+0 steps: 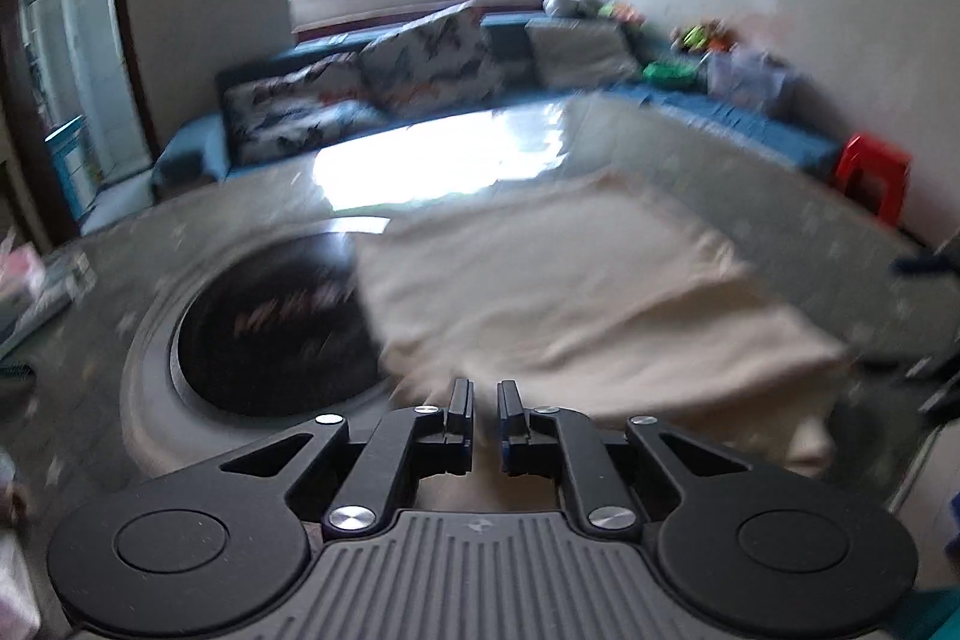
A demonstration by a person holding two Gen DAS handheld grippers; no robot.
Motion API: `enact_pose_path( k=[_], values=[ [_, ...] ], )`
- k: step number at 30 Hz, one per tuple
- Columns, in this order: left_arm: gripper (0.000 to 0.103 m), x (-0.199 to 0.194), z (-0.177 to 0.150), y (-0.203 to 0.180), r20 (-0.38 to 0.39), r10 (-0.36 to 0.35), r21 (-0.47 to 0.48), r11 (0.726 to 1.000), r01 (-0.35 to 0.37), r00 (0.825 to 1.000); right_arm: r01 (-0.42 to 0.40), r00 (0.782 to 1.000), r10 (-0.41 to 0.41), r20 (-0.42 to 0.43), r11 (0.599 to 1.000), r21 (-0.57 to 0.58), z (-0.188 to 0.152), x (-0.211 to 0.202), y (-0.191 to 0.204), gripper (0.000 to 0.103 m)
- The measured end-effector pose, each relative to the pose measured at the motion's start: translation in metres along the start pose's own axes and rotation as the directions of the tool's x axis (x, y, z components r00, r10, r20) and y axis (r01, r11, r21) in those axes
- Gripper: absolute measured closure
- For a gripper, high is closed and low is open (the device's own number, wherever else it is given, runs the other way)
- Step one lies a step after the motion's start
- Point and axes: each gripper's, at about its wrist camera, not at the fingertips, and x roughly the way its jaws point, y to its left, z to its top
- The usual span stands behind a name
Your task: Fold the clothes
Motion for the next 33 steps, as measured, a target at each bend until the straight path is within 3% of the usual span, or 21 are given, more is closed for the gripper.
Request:
enact_pose_path(
  k=[2,5,7,8,12,16,22,26,27,28,30,33],
  values=[
    [0.093,0.002,-0.01,0.006,-0.026,0.018,-0.017,1.0,-0.018,1.0,-0.043,0.999,0.043,-0.004,0.999,0.016,0.004,-0.005,-0.006,0.003],
    [0.08,-0.001,-0.008,0.011,-0.013,0.023,-0.041,0.999,-0.024,1.0,-0.12,0.993,0.121,-0.004,0.991,0.058,0.014,-0.008,-0.015,0.01],
    [0.055,-0.002,-0.004,0.01,0.006,0.018,-0.053,0.998,-0.018,1.0,-0.179,0.984,0.179,0.004,0.979,0.101,0.024,-0.002,-0.021,0.016],
    [0.052,-0.002,-0.002,0.007,0.019,0.008,-0.052,0.999,-0.007,1.0,-0.207,0.978,0.207,0.009,0.971,0.118,0.029,0.003,-0.022,0.018],
    [0.052,0.012,0.007,-0.011,0.053,-0.07,-0.014,0.997,0.071,0.996,-0.299,0.954,0.299,0.024,0.943,0.144,0.047,0.024,-0.018,0.045],
    [0.067,0.034,0.01,-0.019,0.056,-0.128,0.008,0.992,0.127,0.99,-0.347,0.937,0.349,0.016,0.923,0.166,0.058,0.049,-0.015,0.059],
    [0.071,0.058,0.004,-0.012,0.02,-0.142,-0.007,0.99,0.142,0.99,-0.335,0.938,0.345,-0.026,0.926,0.172,0.059,0.077,-0.012,0.065],
    [0.071,0.054,-0.002,-0.006,0.021,-0.147,-0.013,0.989,0.148,0.989,-0.32,0.943,0.331,-0.044,0.933,0.167,0.054,0.082,-0.013,0.067],
    [0.064,0.052,-0.003,-0.006,0.025,-0.146,-0.01,0.989,0.146,0.989,-0.31,0.946,0.321,-0.045,0.938,0.156,0.055,0.08,-0.013,0.067],
    [0.048,0.051,-0.003,-0.008,0.03,-0.133,0.006,0.991,0.133,0.991,-0.304,0.949,0.313,-0.043,0.942,0.144,0.055,0.077,-0.012,0.067],
    [0.033,0.047,-0.004,-0.011,0.041,-0.109,0.037,0.994,0.107,0.993,-0.304,0.95,0.31,-0.034,0.945,0.121,0.056,0.073,-0.009,0.065],
    [0.032,0.047,-0.008,-0.012,0.041,-0.076,0.06,0.996,0.073,0.996,-0.299,0.952,0.304,-0.043,0.95,0.092,0.053,0.072,-0.002,0.056]
  ],
)
